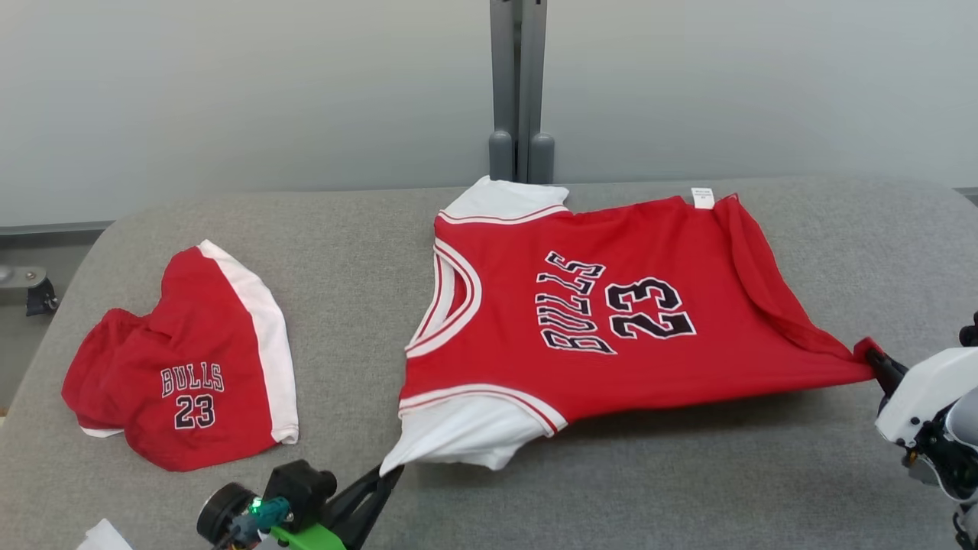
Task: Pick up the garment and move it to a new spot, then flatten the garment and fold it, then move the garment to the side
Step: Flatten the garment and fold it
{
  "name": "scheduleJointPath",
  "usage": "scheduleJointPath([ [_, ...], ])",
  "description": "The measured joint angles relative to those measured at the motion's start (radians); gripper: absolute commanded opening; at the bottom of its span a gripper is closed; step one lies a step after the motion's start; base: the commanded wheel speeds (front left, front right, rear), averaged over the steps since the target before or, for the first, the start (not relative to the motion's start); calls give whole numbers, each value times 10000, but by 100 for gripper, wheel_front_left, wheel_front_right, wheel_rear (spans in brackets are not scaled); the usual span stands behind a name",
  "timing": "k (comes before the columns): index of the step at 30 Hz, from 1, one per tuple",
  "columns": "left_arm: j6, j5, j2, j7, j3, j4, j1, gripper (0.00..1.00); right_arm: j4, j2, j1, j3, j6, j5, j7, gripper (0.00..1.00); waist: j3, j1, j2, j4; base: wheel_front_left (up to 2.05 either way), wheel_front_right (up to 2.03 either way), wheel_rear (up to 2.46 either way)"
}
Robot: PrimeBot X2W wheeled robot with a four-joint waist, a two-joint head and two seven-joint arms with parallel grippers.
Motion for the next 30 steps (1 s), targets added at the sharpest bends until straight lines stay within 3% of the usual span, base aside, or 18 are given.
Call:
scheduleJointPath([
  [7, 360, -307, 1014, 867, -33, -2174, 1030, 0, -1348, -420, 1189, -518, 0, 128, 1707, 0, -124, 0, 0, -64, 0, 0, 0],
  [13, 742, -176, 1384, 1352, 42, -3158, 1027, 0, -2458, -263, 1707, -1423, -2, -297, 2554, 0, 21, 0, 0, -110, 0, 0, 0],
  [22, 763, 454, 1080, 1850, 38, -2690, -682, 0, -3097, 616, 800, -2309, -2, -1946, 3772, 0, 624, 0, 0, -228, 0, 0, 0],
  [30, 353, 890, 336, 2065, -219, -980, -2662, 0, -2412, 1198, -887, -2619, -2, -3227, 4452, 0, 1620, 1, 0, -330, 0, 0, 0],
])
